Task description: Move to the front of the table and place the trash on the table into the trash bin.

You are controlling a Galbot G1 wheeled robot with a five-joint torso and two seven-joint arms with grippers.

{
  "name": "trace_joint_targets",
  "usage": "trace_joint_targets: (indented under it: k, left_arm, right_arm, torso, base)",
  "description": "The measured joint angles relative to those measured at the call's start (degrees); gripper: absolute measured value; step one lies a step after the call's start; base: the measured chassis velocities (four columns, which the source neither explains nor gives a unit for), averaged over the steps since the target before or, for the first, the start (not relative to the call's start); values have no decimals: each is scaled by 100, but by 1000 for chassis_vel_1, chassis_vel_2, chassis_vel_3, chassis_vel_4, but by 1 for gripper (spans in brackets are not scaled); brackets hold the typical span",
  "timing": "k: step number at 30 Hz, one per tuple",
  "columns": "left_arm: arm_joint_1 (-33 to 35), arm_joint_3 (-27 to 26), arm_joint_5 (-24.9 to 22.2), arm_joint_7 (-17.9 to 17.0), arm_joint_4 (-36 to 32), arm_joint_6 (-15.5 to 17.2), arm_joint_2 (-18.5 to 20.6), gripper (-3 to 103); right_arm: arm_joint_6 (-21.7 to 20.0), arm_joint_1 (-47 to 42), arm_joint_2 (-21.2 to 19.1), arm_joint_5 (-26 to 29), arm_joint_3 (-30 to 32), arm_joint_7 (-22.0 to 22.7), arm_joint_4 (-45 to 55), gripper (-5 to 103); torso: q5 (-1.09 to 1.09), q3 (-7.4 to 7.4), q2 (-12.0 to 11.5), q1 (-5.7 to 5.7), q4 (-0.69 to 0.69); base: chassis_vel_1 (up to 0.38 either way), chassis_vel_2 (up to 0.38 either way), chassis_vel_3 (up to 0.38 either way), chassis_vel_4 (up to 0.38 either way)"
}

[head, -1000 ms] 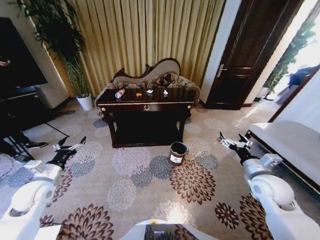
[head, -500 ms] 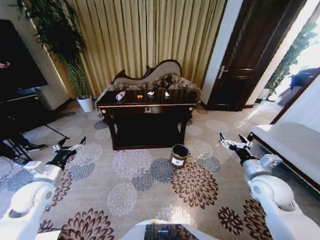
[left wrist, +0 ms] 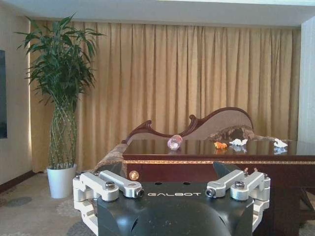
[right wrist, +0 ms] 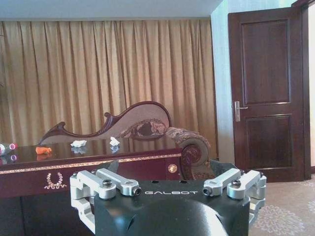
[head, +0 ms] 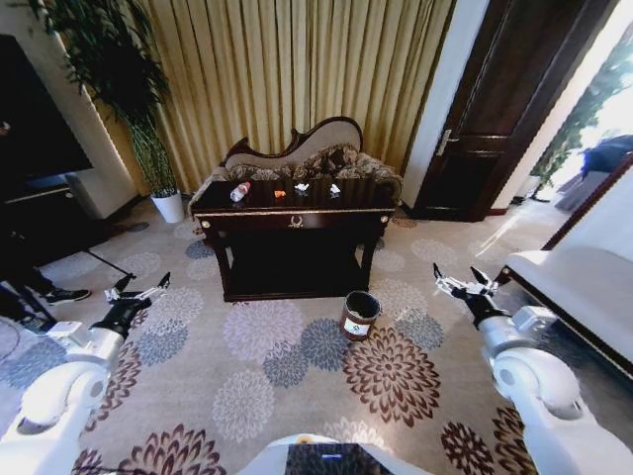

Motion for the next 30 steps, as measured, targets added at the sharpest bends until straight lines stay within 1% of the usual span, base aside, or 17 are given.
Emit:
trace_joint_targets:
  k: [8,24,30]
  left_arm:
    - [13,5,2,22,18,-31,-16,100]
    - [9,18,9,96,115,-87,-45,100]
    - [22,19,32,125,151,-159,-62,100]
  right_arm:
    - [1,-4,22,-117,-65,0,-14,100]
    - [13,-56,61,-161,-82,0,1,100]
    - [16,-73,85,-188,-95,0,9,100]
  torso:
    - [0,0,-1,0,-1]
    - [0,0,-1,0,-1]
    - [0,0,-1,0,-1]
  base:
    - [-86,95,98,-81]
    - [-105,98,104,-104]
    - [-101,91,93,-90]
